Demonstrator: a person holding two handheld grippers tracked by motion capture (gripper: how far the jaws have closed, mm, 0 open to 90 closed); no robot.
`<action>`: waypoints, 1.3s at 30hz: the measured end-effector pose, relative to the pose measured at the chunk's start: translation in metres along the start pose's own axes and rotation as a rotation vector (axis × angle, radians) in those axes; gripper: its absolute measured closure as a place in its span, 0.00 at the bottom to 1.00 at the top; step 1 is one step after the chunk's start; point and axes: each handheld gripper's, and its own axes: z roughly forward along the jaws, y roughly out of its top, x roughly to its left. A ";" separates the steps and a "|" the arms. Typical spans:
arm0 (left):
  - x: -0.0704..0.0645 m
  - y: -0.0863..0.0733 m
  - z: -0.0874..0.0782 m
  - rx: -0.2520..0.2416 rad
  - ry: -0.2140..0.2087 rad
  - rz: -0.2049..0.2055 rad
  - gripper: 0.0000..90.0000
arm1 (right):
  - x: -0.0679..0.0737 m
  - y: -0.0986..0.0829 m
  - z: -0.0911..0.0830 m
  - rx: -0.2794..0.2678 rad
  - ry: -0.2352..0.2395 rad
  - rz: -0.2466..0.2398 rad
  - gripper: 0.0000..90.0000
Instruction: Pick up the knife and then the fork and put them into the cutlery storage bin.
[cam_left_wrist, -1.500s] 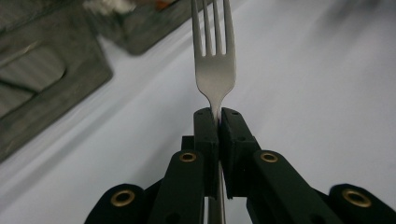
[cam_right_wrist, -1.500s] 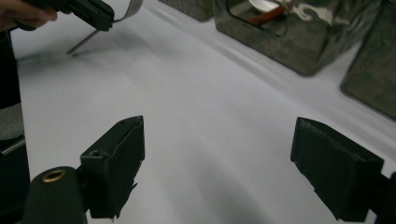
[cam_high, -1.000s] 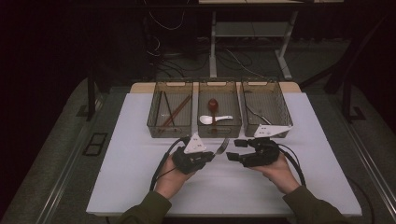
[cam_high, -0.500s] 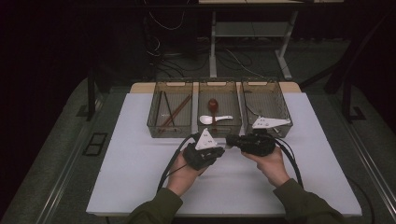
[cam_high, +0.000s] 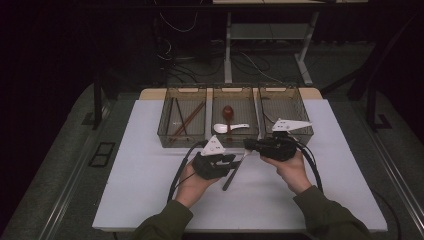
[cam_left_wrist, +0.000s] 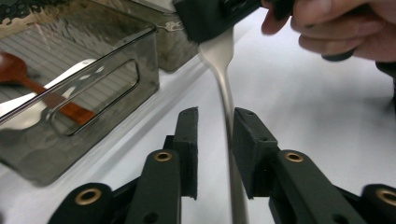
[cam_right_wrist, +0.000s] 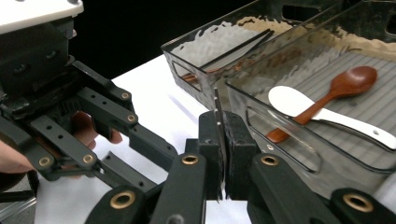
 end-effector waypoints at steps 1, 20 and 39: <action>0.001 -0.001 -0.002 -0.005 -0.007 0.008 0.71 | -0.002 0.001 -0.002 -0.003 -0.001 0.002 0.97; 0.027 -0.052 -0.053 -0.004 0.016 -0.027 0.31 | -0.040 0.035 -0.052 -0.050 -0.095 0.027 0.97; 0.033 -0.095 -0.076 0.043 0.070 -0.095 0.00 | -0.099 0.087 -0.107 -0.117 -0.277 0.036 0.97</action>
